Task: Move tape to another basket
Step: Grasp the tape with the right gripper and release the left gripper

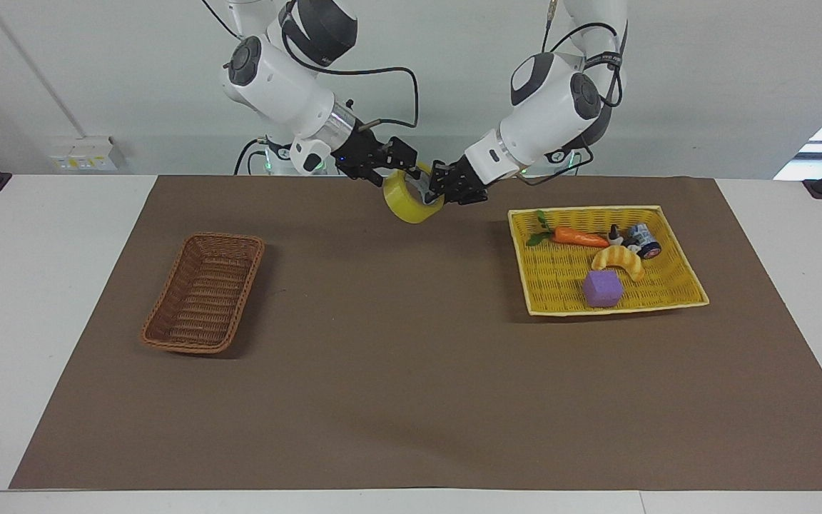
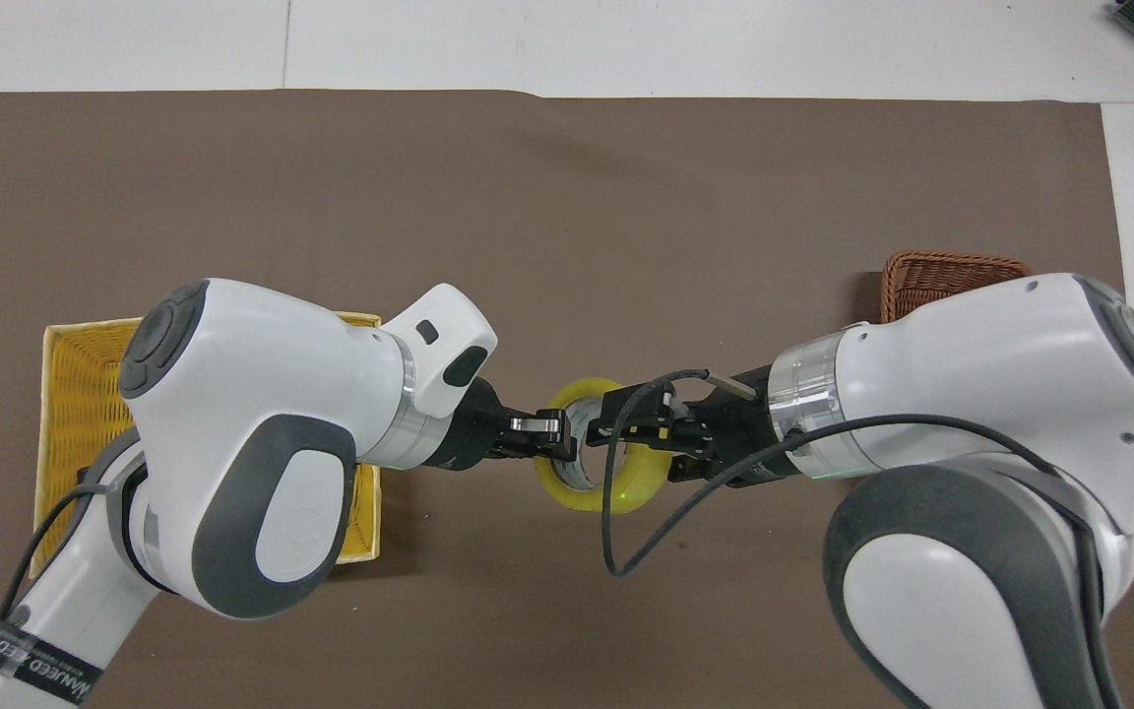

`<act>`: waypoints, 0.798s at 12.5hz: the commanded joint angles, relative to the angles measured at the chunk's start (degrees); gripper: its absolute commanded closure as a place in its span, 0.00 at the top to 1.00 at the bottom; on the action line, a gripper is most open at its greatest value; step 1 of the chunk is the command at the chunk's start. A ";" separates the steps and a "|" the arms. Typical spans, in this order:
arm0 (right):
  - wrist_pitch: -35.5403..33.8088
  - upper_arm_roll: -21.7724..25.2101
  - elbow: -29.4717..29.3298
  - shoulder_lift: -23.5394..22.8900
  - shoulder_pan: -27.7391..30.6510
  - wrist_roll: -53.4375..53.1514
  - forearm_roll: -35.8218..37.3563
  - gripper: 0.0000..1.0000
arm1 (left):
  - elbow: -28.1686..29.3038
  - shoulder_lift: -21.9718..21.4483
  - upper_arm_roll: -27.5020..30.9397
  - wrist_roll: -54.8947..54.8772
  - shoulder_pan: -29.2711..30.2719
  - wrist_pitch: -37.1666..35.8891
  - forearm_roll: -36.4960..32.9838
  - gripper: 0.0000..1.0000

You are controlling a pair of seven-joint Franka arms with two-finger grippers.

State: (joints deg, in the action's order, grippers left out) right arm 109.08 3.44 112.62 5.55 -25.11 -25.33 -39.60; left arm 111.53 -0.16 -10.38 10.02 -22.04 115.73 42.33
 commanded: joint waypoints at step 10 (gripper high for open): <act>-1.14 0.25 0.23 1.04 0.24 -0.07 1.98 0.00 | -1.58 -3.27 -0.43 11.51 0.94 -1.56 8.82 1.00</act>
State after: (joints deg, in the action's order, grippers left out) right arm 108.24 4.45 113.12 6.31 -24.83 -24.50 -38.94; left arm 110.84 -2.23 -10.48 18.02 -21.87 115.15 49.43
